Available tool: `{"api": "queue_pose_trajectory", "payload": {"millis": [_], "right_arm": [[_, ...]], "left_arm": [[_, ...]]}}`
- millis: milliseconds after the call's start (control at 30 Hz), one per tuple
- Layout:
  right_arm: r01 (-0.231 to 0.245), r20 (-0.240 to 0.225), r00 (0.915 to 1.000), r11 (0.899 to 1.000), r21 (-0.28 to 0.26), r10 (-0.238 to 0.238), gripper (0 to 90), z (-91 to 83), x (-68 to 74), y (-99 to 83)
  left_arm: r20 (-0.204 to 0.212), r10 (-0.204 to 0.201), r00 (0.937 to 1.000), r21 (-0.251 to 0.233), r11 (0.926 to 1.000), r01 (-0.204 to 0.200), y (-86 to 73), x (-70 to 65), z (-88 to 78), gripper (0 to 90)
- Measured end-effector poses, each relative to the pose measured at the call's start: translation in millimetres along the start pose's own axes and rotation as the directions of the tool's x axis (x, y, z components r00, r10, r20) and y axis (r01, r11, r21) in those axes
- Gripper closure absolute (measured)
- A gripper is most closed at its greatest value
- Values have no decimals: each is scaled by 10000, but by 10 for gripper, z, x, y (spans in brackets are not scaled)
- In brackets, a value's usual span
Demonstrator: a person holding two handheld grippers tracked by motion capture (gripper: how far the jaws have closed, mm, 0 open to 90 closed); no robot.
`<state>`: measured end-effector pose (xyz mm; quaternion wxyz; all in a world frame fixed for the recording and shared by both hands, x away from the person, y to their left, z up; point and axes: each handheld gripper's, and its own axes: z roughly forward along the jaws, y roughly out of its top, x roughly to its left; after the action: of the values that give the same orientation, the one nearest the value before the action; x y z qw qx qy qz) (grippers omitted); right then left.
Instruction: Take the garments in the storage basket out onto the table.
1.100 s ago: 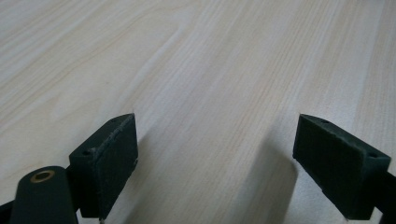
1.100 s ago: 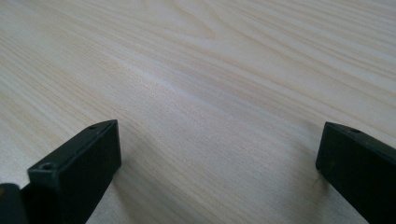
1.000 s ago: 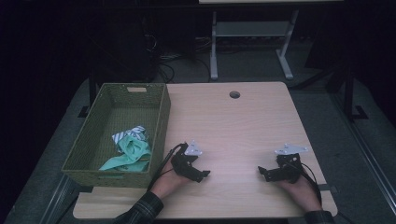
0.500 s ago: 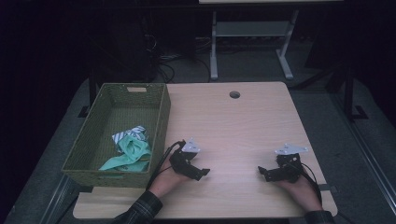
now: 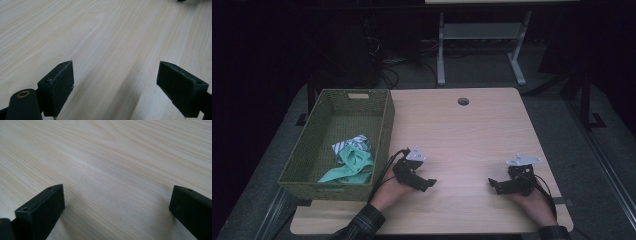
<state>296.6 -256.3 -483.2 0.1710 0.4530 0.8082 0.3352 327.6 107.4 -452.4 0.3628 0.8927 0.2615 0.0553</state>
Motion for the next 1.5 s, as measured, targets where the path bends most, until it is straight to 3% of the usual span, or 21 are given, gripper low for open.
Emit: {"api": "queue_pose_trajectory", "payload": {"millis": [400, 600, 700, 1500], "right_arm": [[58, -55, 10000, 10000, -3, -58, 0, -2, -9, -2], [5, -70, 10000, 10000, 29, -4, 0, -3, -6, -2], [10, -66, 10000, 10000, 26, -9, 0, -3, -6, -2], [2, -76, 10000, 10000, 25, -1, 0, -4, -6, -2]], "left_arm": [[-32, -5, 10000, 30, 10000, 5, 59, -13, -48, 135], [-112, -153, 9998, -180, 9997, 151, 96, -20, -85, 135], [-137, 3, 9999, -127, 9999, -4, 124, -14, -112, 135], [142, -85, 9999, -711, 9974, 95, 276, -32, -328, 145]]}}
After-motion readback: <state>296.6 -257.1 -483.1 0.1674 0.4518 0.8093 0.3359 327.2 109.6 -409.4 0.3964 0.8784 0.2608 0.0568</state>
